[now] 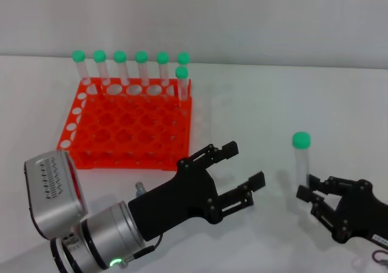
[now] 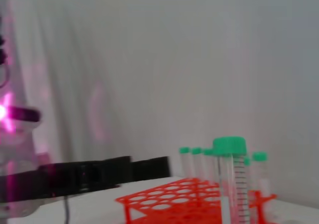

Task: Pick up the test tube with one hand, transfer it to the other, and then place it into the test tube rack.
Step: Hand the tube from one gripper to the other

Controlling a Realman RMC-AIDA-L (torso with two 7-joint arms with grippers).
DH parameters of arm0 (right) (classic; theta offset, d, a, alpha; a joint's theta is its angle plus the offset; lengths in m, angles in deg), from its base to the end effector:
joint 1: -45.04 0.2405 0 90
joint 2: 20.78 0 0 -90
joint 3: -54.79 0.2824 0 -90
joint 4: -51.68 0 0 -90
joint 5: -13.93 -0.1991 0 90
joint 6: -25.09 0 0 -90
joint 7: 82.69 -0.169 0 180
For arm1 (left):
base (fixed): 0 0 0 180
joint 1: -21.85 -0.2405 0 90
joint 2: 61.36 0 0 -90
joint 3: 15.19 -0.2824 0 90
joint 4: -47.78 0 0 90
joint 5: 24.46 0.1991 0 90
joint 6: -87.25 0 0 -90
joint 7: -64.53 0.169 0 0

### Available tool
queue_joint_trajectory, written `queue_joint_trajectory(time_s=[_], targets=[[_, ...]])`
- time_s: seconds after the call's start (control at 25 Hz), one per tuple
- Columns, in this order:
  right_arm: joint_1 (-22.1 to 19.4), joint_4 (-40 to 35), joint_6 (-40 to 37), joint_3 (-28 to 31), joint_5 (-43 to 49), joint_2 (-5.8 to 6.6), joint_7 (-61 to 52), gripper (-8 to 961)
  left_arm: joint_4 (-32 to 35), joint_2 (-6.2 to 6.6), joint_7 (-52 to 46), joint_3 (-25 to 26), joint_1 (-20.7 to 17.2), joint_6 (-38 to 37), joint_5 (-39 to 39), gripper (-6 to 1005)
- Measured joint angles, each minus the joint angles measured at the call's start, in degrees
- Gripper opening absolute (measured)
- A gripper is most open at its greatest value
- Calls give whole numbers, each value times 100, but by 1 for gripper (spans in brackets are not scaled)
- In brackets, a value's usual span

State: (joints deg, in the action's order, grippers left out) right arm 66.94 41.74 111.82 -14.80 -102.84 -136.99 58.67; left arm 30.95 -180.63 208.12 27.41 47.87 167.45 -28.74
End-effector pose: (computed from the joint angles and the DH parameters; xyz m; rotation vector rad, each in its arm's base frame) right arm 0.2949 0.2872 -0.0612 -2.3905 0.4005 0.9932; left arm -0.2148 0.2845 -0.1178 -2.4285 -0.4656 -1.2662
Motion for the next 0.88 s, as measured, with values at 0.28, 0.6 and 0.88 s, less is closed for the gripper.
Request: queue_joint_trajectory(time_s=[0.28, 0.6, 0.88], targets=[[154, -52, 82, -448, -8, 2, 58, 192, -72, -11, -82, -7, 119, -272, 258, 744], [209, -52, 67, -590, 17, 2, 62, 191, -356, -38, -102, -6, 146, -531, 372, 795], [217, -56, 57, -682, 29, 1, 76, 191, -491, -50, -106, 3, 115, -583, 339, 766]])
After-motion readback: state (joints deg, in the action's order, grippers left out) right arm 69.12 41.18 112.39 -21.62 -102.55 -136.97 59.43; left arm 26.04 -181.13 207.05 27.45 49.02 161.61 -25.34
